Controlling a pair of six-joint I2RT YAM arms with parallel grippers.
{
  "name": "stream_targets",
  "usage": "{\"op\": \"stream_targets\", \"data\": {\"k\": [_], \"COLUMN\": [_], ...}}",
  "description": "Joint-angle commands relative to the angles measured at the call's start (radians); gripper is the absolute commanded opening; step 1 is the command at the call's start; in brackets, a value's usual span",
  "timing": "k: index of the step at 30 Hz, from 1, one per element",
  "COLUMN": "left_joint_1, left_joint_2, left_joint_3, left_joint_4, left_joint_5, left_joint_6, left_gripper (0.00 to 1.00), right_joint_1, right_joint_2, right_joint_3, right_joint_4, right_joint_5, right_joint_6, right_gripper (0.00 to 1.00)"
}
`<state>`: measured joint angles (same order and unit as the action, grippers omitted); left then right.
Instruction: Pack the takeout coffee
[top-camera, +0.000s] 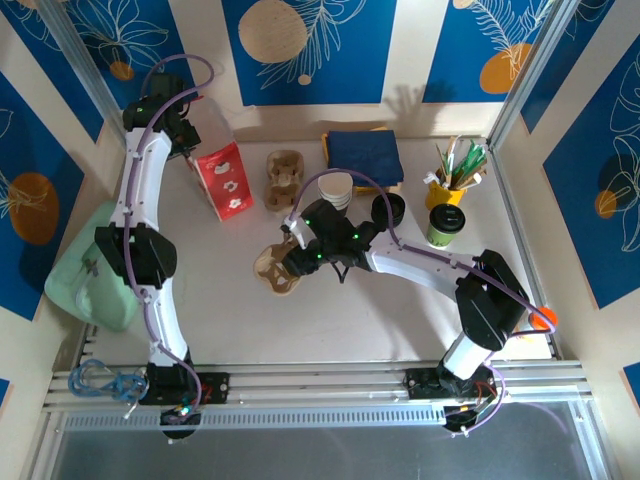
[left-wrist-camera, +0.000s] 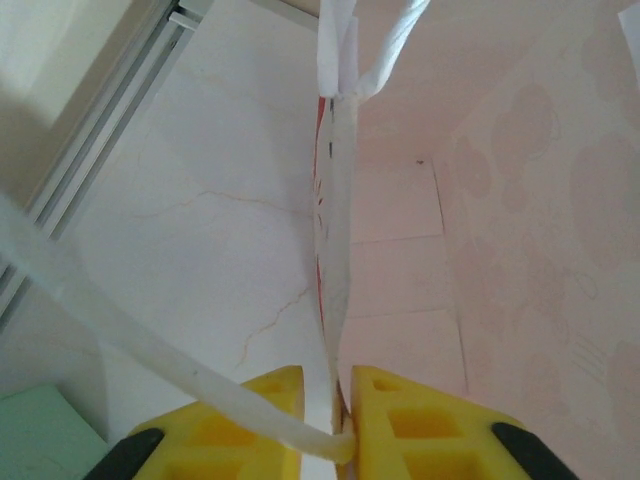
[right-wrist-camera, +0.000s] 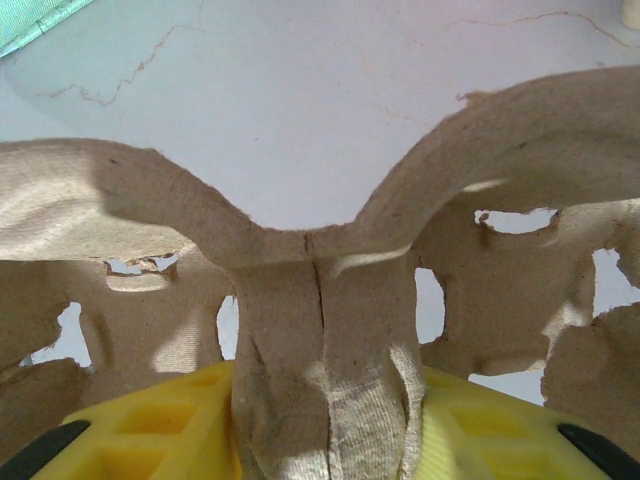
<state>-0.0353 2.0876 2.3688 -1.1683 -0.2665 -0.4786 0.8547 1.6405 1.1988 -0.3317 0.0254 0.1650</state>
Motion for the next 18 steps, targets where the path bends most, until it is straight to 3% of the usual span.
{"op": "stream_targets", "data": {"k": [1, 6, 18], "left_joint_1": [0.009, 0.008, 0.008], "left_joint_2": [-0.01, -0.094, -0.436], "left_joint_3": [0.029, -0.062, -0.478], "left_joint_4": [-0.016, 0.011, 0.077], "left_joint_5": [0.016, 0.084, 0.225], "left_joint_6": [0.008, -0.001, -0.046], "left_gripper": [0.14, 0.05, 0.03], "right_joint_1": [-0.005, -0.005, -0.007], "right_joint_2": [0.011, -0.003, -0.097], "right_joint_3": [0.031, 0.028, 0.042], "right_joint_4": [-0.013, -0.017, -0.094], "right_joint_5": [-0.006, -0.005, -0.03], "right_joint_6": [0.002, 0.002, 0.019], "right_gripper": [0.42, 0.42, 0.42]}}
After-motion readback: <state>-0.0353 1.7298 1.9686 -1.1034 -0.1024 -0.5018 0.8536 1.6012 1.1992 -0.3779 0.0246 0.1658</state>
